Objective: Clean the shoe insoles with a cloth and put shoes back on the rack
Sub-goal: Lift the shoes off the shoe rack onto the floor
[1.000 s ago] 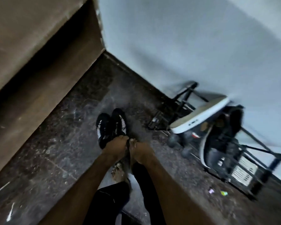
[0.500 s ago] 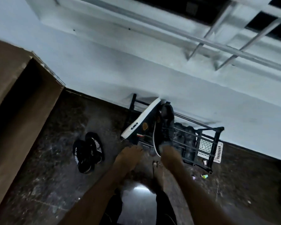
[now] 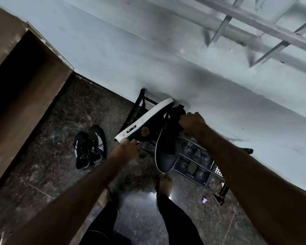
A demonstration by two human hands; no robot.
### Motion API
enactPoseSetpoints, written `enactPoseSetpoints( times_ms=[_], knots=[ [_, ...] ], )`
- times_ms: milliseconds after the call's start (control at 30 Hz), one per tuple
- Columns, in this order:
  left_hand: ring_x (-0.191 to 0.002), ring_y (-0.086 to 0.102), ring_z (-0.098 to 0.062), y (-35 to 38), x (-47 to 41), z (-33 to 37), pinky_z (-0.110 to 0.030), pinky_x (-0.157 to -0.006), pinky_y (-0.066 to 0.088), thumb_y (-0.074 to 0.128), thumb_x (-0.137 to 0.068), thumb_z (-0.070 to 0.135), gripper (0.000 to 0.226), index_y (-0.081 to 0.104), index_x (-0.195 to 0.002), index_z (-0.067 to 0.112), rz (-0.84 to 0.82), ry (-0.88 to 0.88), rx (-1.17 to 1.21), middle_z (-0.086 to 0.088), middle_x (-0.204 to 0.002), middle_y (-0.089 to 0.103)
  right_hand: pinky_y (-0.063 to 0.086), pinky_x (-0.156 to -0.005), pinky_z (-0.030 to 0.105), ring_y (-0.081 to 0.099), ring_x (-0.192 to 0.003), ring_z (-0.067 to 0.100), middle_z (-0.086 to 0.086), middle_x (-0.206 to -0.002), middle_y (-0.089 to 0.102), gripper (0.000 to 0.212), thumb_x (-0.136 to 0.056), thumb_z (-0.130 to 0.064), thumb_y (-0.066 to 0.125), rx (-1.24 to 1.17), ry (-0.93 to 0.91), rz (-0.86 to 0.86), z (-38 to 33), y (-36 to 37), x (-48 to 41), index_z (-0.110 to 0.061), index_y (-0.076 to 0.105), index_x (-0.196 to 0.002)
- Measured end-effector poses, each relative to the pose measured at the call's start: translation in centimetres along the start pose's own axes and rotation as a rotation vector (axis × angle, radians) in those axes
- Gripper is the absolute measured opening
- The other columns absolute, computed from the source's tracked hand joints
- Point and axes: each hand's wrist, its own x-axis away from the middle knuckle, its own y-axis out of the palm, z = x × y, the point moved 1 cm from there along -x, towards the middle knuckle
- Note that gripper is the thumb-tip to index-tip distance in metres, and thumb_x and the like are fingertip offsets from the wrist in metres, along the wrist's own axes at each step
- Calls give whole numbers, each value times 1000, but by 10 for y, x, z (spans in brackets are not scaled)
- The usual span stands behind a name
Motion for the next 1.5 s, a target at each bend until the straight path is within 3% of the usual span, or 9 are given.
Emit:
enactPoseSetpoints(
  times_ms=[233,533,700,833,933,1000,1100,1300,1500],
  knots=[
    [-48,57,-11,-4,-27,3,-17,-46,35,56,-61,16,18,61,-44,20,-9,-144,63,9,-52,57,45,-89,37,50,-123,26,4,-131,54,32,-92,-13,55,-102,6,102,31,62,27,-17,58,-123],
    [-70,66,-19,-31,2,12,-24,-40,41,42,-73,9,30,68,-60,14,7,-167,101,-1,-82,65,55,-80,37,67,-100,29,5,-103,69,22,-84,-27,58,-672,415,6,29,143,148,-21,61,-105],
    [-53,62,-20,-60,2,36,-21,-35,38,38,-65,14,32,67,-53,15,-1,-205,251,-6,-77,66,50,-78,35,66,-101,32,8,-102,69,26,-88,-39,56,-965,501,-30,-31,136,175,-17,56,-103],
    [-54,61,-19,-53,-9,66,-22,-35,39,81,-48,19,14,68,-52,19,-113,-221,354,-4,-78,66,50,-84,37,65,-105,33,11,-110,68,37,-94,-42,48,-998,466,-15,-80,123,171,-11,52,-114],
    [-63,63,-22,-42,-11,90,-28,-42,48,69,-62,24,8,73,-66,18,-129,-256,382,-5,-89,66,48,-84,36,64,-107,33,12,-114,66,42,-97,-41,42,-923,436,-19,-97,120,167,-8,50,-122],
    [-90,65,-25,-42,-12,103,-34,-63,55,41,-85,20,34,71,-101,16,-223,-307,454,-6,-115,59,48,-84,36,63,-108,33,12,-115,66,40,-98,-39,40,-869,359,-58,-101,129,168,-9,49,-124],
    [-117,54,-34,-44,-16,109,-42,-88,49,39,-98,18,36,50,-131,9,-279,-344,544,-12,-139,43,49,-86,37,63,-110,32,9,-121,64,42,-97,-34,45,-778,252,-152,-99,156,172,-14,42,-133],
    [-116,57,-39,-45,-22,122,-46,-86,49,55,-90,18,56,33,-140,7,-337,-436,754,-14,-133,48,42,-101,40,42,-134,31,1,-152,35,77,-89,-43,63,-607,82,-269,-92,199,177,-20,23,-151],
    [-115,58,-35,-44,-16,115,-40,-89,48,42,-98,12,32,48,-130,11,-265,-494,771,-14,-125,58,46,-98,38,46,-128,26,4,-132,55,31,-96,-18,49,-572,154,-247,-105,196,172,-17,54,-126]
  ],
)
